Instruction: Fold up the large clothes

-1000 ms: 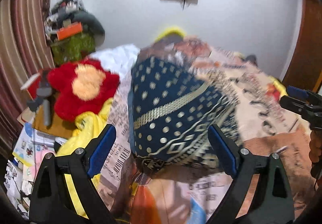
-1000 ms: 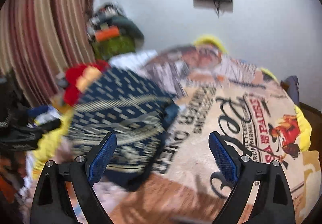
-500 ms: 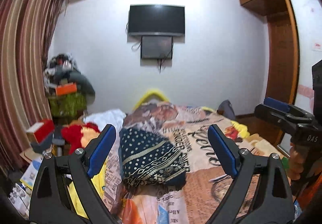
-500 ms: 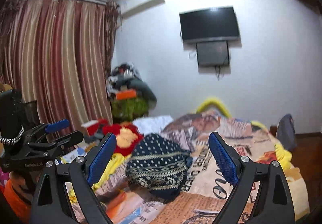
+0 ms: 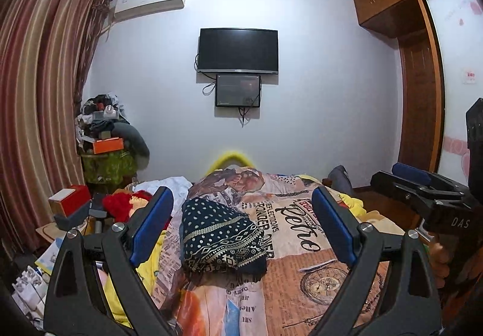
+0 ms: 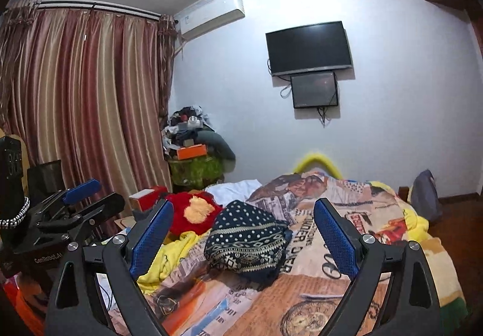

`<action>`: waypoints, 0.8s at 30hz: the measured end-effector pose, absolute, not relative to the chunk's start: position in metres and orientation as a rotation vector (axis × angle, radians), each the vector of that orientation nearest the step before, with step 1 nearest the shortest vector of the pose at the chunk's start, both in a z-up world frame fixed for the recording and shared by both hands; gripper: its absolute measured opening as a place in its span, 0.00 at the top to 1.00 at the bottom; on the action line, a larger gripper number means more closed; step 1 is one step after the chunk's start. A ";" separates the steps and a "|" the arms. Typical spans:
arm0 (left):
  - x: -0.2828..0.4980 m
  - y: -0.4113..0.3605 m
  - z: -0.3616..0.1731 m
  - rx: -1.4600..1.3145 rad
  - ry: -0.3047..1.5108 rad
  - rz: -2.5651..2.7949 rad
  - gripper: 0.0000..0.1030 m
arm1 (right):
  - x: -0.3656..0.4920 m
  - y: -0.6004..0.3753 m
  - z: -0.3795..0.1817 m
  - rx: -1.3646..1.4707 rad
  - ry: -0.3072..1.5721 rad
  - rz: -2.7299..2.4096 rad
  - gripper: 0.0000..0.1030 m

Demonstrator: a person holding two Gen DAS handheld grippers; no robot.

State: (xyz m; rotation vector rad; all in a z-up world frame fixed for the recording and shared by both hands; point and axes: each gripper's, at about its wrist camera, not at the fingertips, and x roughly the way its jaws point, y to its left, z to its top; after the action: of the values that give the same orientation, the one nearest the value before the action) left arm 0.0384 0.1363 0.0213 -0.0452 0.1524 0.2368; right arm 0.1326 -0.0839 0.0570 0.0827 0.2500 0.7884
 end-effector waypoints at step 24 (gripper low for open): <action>0.044 0.146 0.013 -0.070 0.178 0.238 0.08 | 0.135 -0.073 0.056 0.050 0.269 0.784 0.09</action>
State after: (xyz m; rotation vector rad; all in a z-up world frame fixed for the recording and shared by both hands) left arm 0.0438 0.1465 0.0126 -0.0702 0.1782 0.2379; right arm 0.1348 -0.0734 0.0555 0.0503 0.2685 0.7840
